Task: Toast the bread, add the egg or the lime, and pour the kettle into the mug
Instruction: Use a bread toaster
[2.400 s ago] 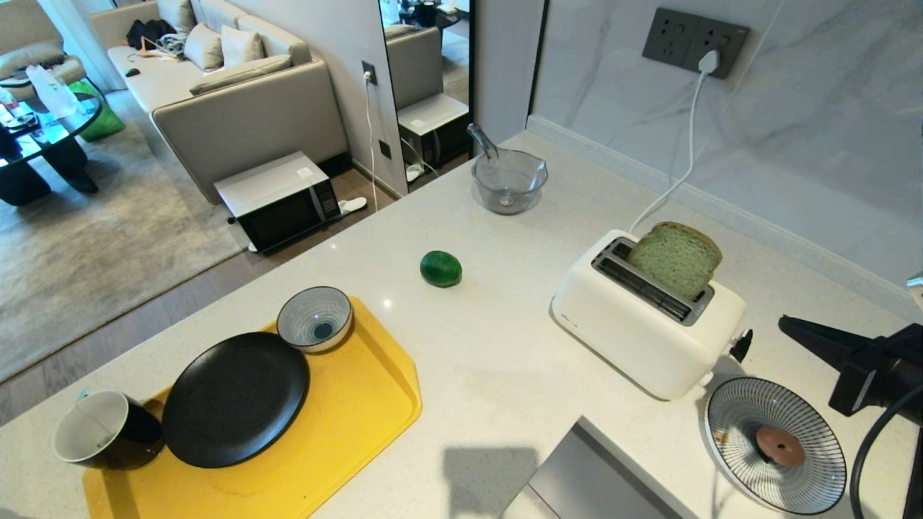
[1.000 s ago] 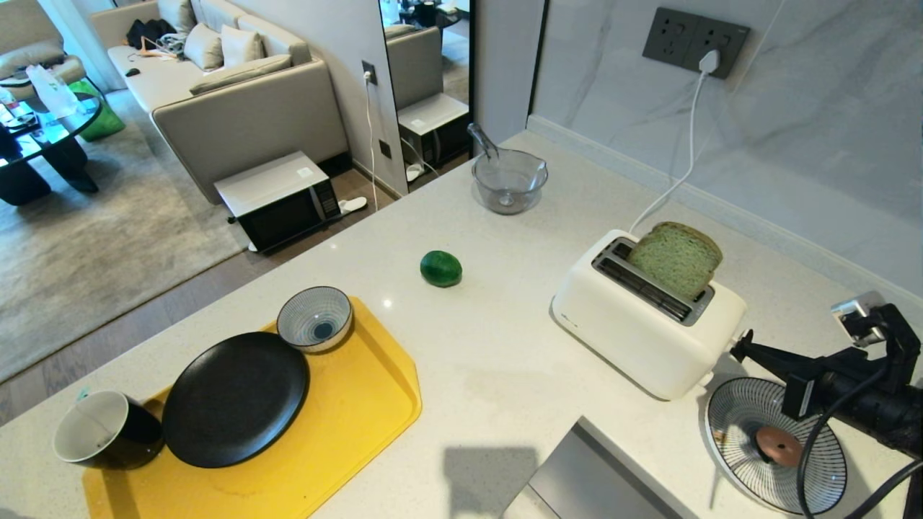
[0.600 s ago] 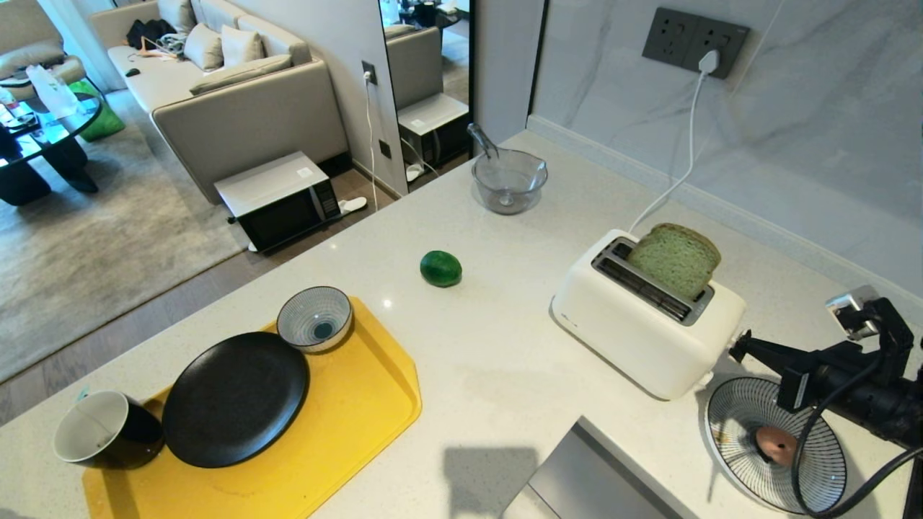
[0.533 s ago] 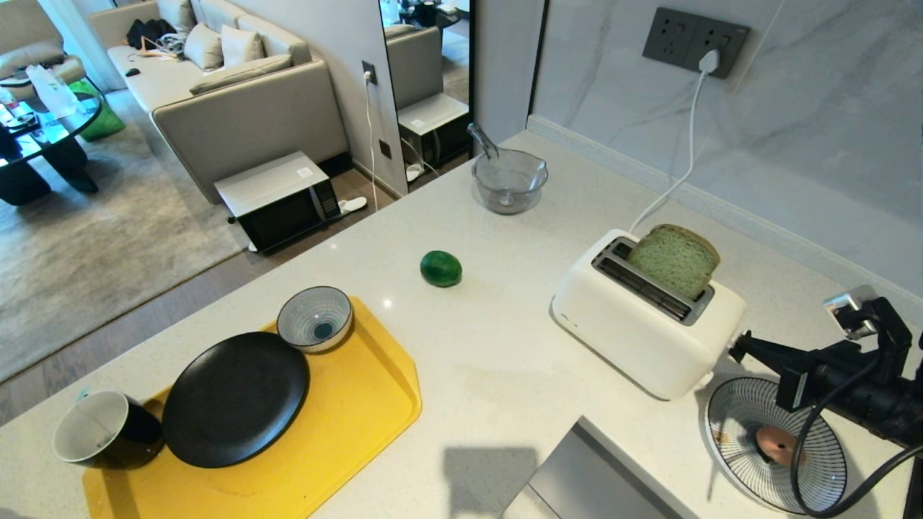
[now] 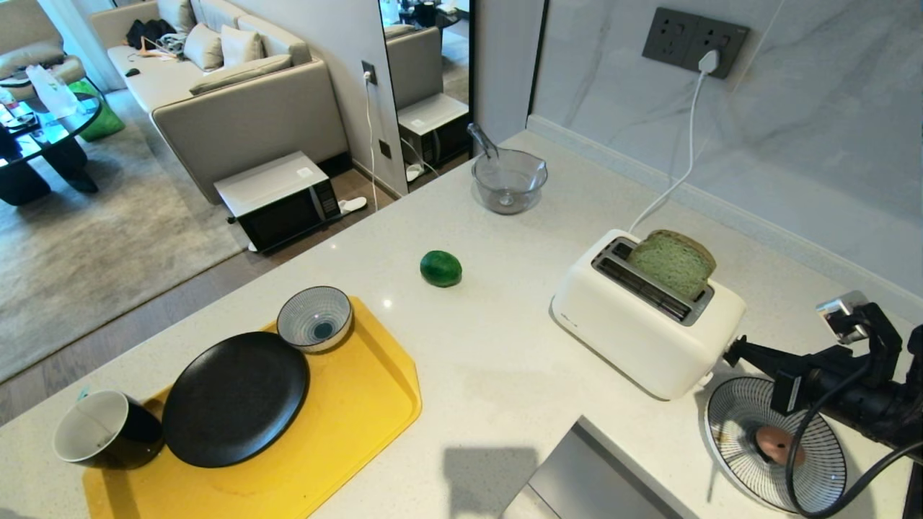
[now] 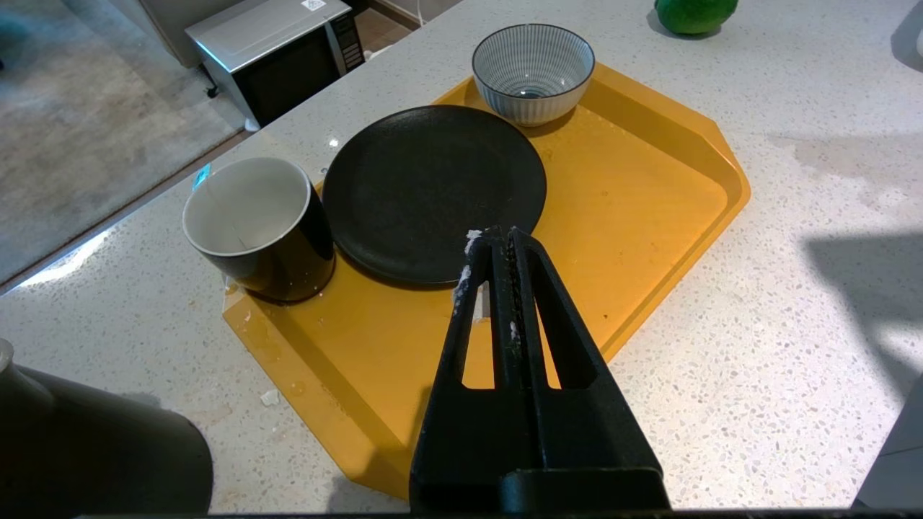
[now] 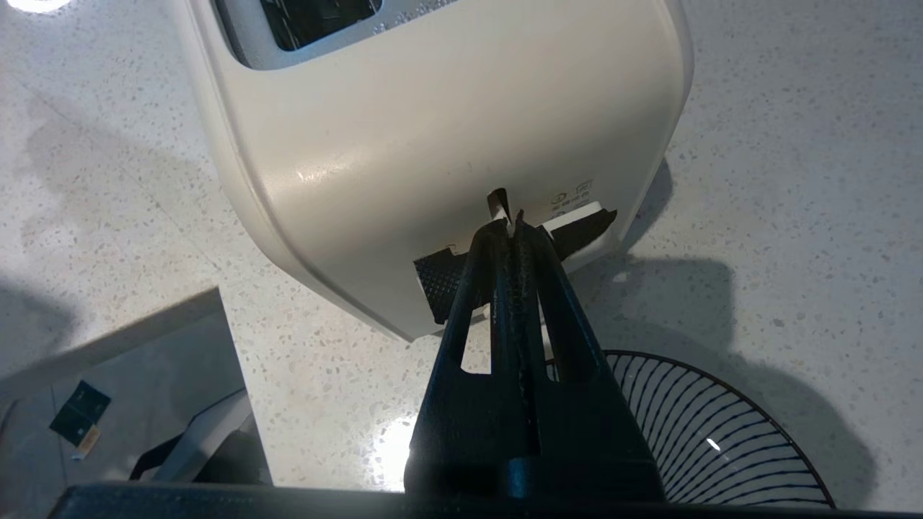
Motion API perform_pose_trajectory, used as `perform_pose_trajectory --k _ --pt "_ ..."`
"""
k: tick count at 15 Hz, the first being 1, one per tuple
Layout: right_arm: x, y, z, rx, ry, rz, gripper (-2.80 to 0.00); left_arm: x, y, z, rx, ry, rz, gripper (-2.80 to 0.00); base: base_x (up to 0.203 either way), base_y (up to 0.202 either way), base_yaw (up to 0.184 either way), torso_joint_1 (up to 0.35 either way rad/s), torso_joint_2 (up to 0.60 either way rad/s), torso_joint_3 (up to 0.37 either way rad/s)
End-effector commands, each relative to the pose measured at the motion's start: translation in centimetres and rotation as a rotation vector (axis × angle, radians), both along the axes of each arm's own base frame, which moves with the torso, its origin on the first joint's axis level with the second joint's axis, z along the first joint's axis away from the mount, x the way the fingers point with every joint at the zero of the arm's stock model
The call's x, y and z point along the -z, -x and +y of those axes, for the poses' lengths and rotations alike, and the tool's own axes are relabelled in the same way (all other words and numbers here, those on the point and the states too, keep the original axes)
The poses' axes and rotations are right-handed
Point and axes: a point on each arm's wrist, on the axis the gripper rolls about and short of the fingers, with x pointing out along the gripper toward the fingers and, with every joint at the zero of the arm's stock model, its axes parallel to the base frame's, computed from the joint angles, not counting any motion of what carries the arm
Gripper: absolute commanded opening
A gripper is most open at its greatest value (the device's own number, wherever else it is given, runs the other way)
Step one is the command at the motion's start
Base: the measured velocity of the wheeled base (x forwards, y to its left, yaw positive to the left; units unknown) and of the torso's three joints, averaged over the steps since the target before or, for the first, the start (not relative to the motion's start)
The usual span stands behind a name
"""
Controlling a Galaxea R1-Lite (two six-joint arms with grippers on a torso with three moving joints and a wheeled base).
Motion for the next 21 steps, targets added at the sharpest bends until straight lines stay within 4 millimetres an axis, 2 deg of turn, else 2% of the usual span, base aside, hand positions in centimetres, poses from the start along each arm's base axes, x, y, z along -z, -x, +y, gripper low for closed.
perform_pose_trajectory --k 1,10,21 --pt "0.6 -0.4 -0.1 -0.003 -0.003 0.021 -2.80 0.5 -0.1 0.0 0.000 -0.001 0.014 -2.80 0.000 0.000 0.000 0.000 0.00 0.000" --pt "2.2 -1.0 -0.2 -0.008 -0.009 0.078 -2.80 0.5 -0.1 0.0 0.000 -0.001 0.014 -2.80 0.000 0.000 0.000 0.000 0.00 0.000" --pt "2.7 -1.7 -0.3 -0.009 -0.010 0.091 -2.80 0.5 -0.1 0.0 0.000 -0.001 0.014 -2.80 0.000 0.000 0.000 0.000 0.00 0.000"
